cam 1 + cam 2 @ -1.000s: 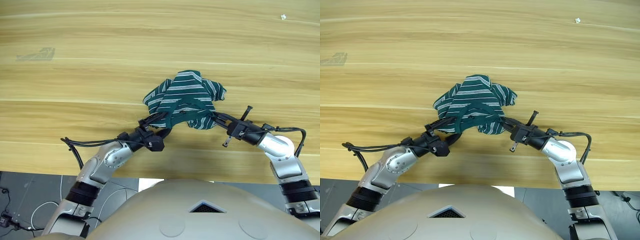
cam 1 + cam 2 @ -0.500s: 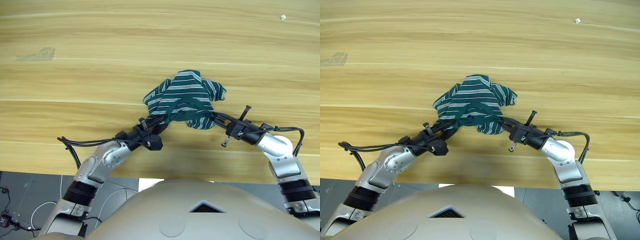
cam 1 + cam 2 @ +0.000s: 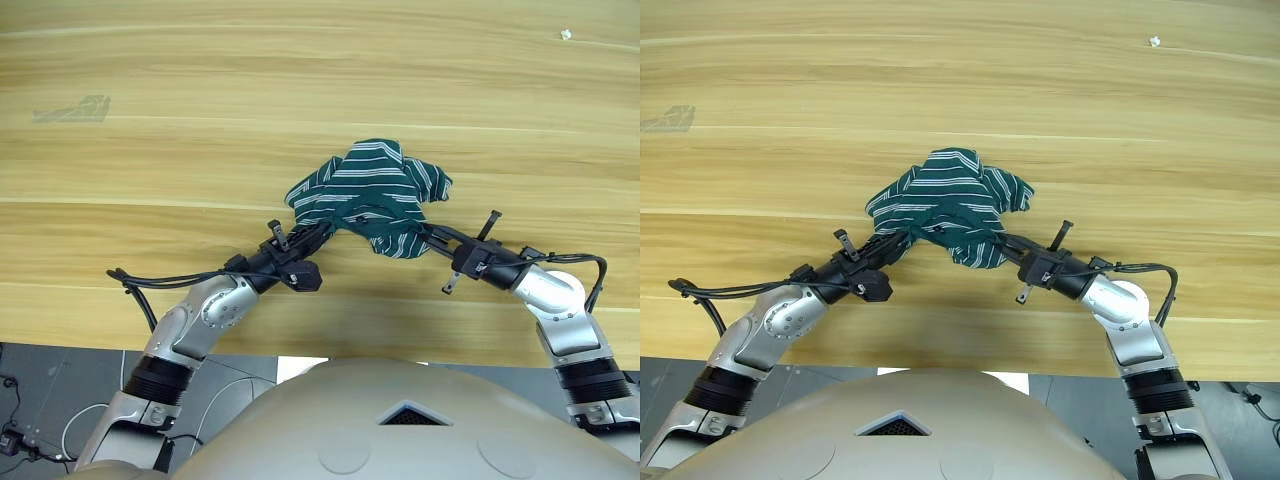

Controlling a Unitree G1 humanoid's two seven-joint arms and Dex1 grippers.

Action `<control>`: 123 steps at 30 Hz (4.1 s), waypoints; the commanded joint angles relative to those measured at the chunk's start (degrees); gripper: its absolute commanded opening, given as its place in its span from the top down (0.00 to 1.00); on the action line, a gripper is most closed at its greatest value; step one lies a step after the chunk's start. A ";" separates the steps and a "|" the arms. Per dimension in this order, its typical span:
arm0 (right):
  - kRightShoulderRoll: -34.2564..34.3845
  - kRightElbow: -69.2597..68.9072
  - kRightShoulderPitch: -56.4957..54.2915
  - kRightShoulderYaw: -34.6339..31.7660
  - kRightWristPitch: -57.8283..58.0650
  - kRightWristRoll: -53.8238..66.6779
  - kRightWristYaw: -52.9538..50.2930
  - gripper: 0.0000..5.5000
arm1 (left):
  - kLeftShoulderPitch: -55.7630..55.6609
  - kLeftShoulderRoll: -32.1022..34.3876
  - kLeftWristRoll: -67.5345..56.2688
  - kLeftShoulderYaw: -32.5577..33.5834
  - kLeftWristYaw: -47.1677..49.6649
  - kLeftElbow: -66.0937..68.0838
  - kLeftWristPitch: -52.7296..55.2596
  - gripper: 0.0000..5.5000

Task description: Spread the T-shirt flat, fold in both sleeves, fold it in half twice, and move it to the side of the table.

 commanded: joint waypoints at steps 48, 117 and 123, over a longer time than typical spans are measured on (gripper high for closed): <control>-9.30 44.38 -48.60 15.35 -17.39 -18.87 -8.96 0.99 | -57.14 11.47 -0.17 -15.77 -12.02 47.95 -11.83 1.00; -17.26 4.39 -17.26 10.22 7.87 -17.92 15.20 0.76 | -30.19 -5.67 -13.83 -0.32 -14.79 27.53 16.92 0.32; -24.33 4.05 -10.64 5.93 9.13 -15.10 16.71 0.76 | -27.36 -2.72 -14.99 2.15 -13.73 29.71 15.16 0.32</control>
